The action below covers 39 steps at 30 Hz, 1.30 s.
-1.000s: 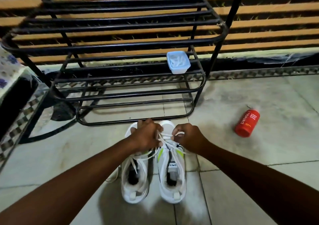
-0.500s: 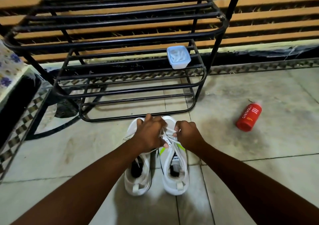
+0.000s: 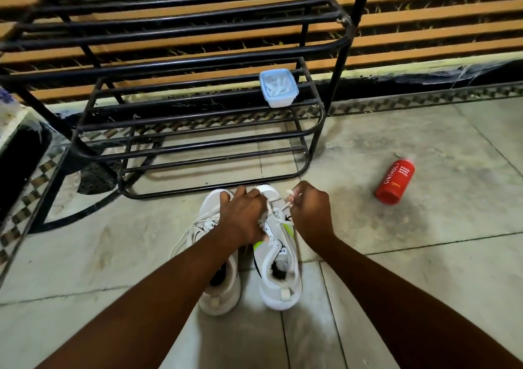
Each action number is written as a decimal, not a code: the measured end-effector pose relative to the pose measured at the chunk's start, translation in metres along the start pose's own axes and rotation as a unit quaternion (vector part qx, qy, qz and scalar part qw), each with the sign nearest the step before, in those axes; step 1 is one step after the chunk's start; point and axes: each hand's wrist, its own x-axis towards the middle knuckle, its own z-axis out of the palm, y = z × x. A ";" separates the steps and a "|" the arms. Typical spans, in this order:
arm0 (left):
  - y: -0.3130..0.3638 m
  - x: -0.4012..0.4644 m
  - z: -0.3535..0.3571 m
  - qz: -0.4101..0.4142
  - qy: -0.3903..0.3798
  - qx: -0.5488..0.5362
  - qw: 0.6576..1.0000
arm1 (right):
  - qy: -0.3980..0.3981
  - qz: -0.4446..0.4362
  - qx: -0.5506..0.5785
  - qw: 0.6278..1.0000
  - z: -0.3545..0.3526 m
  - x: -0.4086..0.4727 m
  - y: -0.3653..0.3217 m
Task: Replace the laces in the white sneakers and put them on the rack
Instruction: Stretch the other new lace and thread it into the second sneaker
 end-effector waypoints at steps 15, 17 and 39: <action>0.000 -0.001 -0.002 0.001 -0.020 0.014 1.000 | 0.089 -0.053 0.002 0.995 -0.054 0.026 -0.003; 0.000 -0.001 -0.003 0.001 -0.021 0.015 1.000 | 0.119 -0.051 0.005 0.992 -0.054 0.026 -0.006; -0.028 0.004 -0.094 -0.001 -0.032 -0.012 0.999 | 0.006 -0.010 -0.048 0.999 -0.049 0.015 -0.005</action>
